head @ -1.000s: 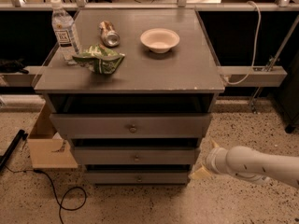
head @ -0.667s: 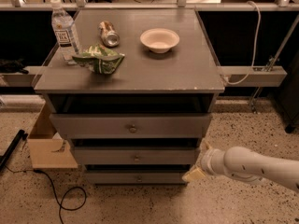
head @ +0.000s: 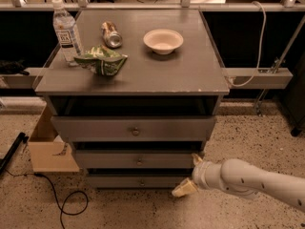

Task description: Open bottom drawer

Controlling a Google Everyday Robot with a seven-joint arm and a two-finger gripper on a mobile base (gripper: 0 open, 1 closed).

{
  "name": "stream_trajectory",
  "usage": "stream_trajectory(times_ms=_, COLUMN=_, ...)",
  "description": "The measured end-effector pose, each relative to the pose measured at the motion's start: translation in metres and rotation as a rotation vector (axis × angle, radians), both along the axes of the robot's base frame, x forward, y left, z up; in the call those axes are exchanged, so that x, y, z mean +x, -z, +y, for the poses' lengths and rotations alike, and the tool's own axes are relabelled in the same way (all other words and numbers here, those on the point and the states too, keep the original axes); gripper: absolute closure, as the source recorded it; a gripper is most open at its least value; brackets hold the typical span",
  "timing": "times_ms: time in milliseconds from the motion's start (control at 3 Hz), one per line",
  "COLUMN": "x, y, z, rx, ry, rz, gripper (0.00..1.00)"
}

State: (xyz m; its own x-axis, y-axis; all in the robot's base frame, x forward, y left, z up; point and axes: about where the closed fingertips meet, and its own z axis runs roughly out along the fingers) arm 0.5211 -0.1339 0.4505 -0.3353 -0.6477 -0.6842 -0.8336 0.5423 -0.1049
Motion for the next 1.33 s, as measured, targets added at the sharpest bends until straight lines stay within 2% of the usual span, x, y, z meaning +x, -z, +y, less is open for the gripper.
stream_trajectory(times_ms=333, x=-0.031, y=0.001, z=0.022, rx=0.021, ry=-0.033, rz=-0.021, gripper=0.00)
stream_trajectory(times_ms=667, x=-0.044, y=0.009, z=0.033, rx=0.027, ry=-0.041, rz=-0.030, gripper=0.00)
stream_trajectory(times_ms=1000, x=-0.020, y=0.026, z=0.031, rx=0.024, ry=0.016, rz=0.015, gripper=0.00)
stream_trajectory(times_ms=1333, x=-0.013, y=0.034, z=0.051, rx=0.004, ry=-0.032, rz=0.029, gripper=0.00)
